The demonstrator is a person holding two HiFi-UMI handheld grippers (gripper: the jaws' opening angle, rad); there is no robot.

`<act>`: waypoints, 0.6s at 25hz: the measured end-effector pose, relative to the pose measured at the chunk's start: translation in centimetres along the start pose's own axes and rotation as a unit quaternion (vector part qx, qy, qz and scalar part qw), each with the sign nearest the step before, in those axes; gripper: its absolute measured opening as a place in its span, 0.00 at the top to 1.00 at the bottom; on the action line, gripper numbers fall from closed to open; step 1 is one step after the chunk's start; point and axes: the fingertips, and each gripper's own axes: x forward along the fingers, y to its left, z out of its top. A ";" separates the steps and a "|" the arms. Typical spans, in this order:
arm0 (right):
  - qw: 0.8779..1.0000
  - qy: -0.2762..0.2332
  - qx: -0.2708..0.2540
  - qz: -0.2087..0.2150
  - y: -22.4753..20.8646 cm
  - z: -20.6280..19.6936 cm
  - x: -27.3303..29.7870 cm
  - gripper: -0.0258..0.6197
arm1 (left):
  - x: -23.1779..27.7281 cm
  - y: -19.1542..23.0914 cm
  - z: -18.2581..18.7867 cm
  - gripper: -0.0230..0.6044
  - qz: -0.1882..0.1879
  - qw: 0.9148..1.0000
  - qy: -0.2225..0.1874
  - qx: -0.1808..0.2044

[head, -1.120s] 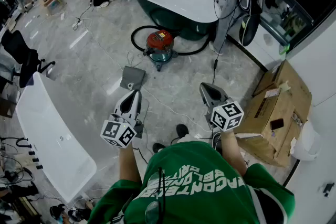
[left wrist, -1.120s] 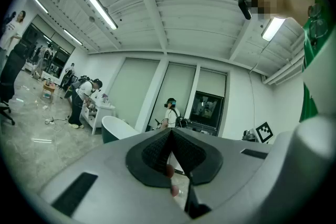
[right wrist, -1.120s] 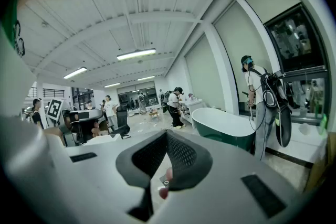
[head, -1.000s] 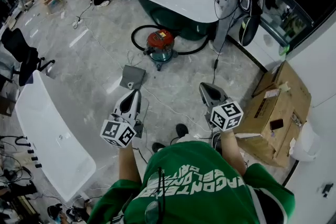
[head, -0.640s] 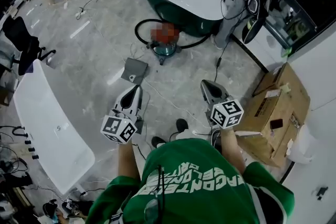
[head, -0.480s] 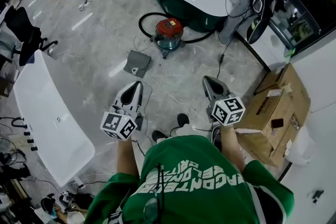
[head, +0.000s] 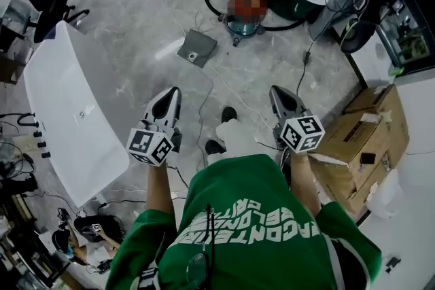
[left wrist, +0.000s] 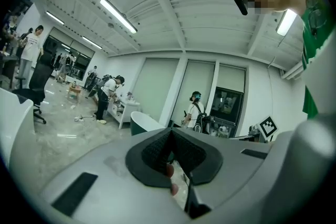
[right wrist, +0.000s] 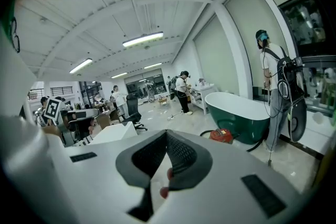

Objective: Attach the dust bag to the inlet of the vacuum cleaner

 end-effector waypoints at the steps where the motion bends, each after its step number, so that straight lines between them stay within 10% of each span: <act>1: 1.000 0.002 0.001 0.003 0.2 -0.1 0.8 0.95 | -0.1 0.9 -0.1 0.96 0.005 1.000 -0.001 -0.006; 15: 0.999 0.026 -0.024 0.024 0.1 2.4 21.6 0.95 | 7.7 17.6 1.7 0.96 0.030 0.998 0.048 0.036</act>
